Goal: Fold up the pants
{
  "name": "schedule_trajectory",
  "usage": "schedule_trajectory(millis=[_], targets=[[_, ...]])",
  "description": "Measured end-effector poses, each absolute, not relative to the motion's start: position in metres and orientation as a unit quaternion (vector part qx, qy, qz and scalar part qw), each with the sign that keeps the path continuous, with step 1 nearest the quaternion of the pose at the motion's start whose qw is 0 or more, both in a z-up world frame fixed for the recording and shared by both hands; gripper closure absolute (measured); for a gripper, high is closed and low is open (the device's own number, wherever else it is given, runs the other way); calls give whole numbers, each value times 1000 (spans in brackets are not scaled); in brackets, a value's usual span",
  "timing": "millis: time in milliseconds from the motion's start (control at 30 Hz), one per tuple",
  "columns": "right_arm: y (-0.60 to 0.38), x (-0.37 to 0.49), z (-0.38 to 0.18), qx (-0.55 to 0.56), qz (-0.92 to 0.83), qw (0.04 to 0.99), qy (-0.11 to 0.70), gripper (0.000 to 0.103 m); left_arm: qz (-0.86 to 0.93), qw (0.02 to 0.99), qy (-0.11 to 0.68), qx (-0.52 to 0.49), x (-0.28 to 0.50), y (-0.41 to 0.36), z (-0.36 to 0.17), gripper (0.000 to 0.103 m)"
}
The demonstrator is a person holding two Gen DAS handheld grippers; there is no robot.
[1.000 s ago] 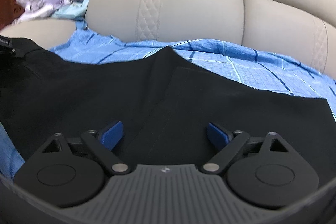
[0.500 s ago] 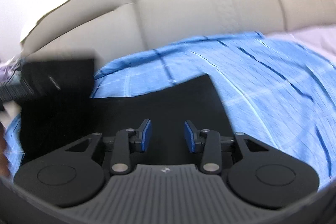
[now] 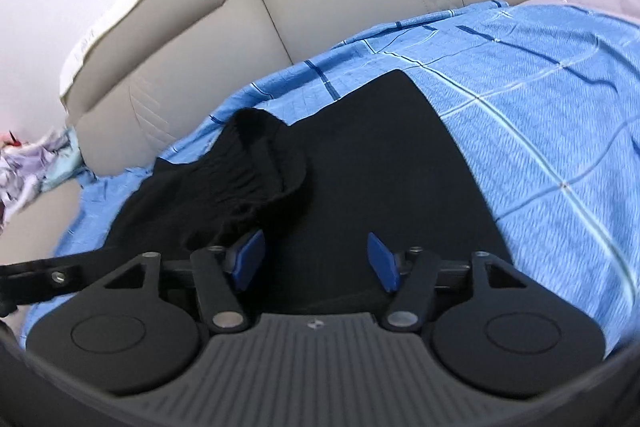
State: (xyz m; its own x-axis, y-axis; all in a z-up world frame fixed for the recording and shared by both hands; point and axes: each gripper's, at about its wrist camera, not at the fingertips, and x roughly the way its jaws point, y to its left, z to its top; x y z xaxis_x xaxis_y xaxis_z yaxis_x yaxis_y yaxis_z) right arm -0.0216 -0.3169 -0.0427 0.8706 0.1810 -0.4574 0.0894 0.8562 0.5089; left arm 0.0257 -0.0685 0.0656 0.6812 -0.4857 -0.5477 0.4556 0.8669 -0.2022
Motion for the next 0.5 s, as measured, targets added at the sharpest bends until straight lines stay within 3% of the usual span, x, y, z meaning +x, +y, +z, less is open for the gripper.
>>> schedule_trajectory(millis=[200,367,500], targets=[[-330,-51,-53,353,-23,911,210,22,-114,949,289,55,30,-44,47,58],[-317,-68,-27,296,-123,932,169,21,-109,939,317,80,31,-43,22,59],[-282,-59,-7,233,-74,953,181,21,-113,940,311,78,30,-49,12,59]])
